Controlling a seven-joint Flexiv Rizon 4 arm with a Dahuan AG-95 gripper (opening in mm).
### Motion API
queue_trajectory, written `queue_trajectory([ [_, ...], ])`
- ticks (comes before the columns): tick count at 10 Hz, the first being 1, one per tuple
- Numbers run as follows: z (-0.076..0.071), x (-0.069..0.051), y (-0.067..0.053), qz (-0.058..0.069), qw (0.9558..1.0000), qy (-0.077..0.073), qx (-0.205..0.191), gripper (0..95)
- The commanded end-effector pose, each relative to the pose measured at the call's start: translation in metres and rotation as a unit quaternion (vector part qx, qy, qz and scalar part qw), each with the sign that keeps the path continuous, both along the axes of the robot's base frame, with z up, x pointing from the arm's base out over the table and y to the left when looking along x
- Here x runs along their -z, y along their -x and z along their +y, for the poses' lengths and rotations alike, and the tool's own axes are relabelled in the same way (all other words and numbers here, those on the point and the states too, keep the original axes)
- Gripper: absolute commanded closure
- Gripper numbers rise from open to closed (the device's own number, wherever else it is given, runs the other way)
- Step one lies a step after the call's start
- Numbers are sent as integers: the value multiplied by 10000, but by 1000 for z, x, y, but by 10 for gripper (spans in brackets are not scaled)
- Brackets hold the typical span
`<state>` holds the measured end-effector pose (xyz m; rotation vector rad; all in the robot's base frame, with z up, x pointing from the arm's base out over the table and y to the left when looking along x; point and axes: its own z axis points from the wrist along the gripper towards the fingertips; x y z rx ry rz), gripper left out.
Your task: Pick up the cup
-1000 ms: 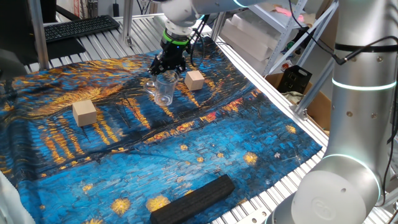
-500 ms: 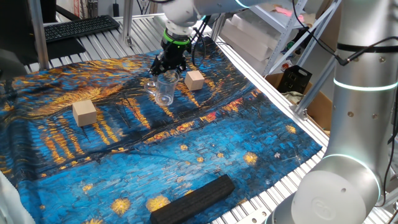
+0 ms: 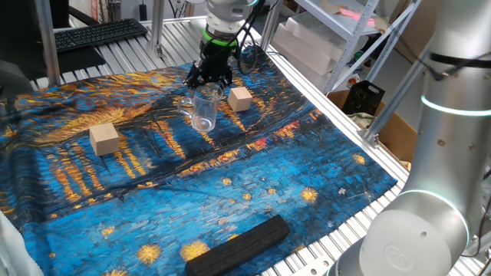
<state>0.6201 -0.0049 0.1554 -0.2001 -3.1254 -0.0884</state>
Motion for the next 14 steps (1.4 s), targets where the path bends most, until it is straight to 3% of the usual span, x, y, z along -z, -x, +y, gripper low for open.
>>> queue_trajectory([
  [1,12,-14,10,41,10000,35,59,950],
  [5,23,-29,26,54,10000,40,65,950],
  [9,24,-31,28,54,10000,31,47,950],
  [11,24,-31,28,21,9997,1,-242,950],
  [14,26,-32,30,19,9997,29,-246,950],
])
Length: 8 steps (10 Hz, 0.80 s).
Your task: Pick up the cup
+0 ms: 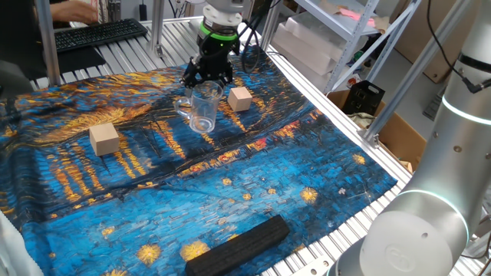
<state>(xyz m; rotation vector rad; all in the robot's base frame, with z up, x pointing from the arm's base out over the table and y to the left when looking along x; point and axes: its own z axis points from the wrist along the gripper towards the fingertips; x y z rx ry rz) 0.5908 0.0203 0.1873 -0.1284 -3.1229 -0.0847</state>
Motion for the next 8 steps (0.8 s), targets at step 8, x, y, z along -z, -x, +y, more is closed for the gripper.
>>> queue_trajectory([
  [8,3,-2,3,6,10000,46,-58,950],
])
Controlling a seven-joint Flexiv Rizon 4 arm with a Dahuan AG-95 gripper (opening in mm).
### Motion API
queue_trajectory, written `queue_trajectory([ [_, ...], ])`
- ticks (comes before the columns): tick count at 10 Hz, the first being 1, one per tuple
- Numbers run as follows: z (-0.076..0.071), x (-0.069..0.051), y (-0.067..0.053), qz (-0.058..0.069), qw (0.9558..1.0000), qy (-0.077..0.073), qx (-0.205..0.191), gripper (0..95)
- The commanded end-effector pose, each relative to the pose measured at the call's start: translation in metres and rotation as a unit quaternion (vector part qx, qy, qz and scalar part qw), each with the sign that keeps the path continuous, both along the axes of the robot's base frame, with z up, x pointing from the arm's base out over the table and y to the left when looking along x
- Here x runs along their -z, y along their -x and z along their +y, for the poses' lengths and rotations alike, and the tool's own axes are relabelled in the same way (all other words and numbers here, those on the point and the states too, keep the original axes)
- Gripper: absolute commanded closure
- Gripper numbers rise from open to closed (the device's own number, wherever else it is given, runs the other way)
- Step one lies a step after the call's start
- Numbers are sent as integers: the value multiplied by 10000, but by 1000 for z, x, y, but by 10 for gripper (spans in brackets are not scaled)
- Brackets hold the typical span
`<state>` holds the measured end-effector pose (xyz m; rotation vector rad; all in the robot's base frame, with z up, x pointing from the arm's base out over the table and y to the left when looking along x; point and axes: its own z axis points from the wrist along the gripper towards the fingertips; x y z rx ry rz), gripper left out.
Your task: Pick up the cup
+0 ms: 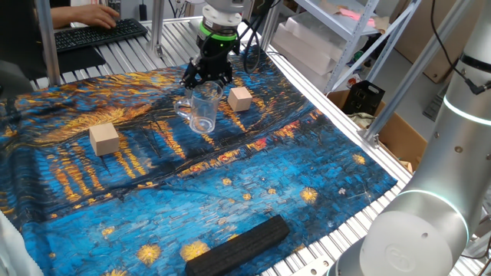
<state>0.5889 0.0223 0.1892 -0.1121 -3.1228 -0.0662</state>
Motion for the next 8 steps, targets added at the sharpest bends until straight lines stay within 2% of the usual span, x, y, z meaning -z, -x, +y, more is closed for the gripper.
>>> queue_trajectory([
  [1,1,0,1,1,10000,-11,-11,950],
  [8,1,-1,1,7,10000,27,18,950],
])
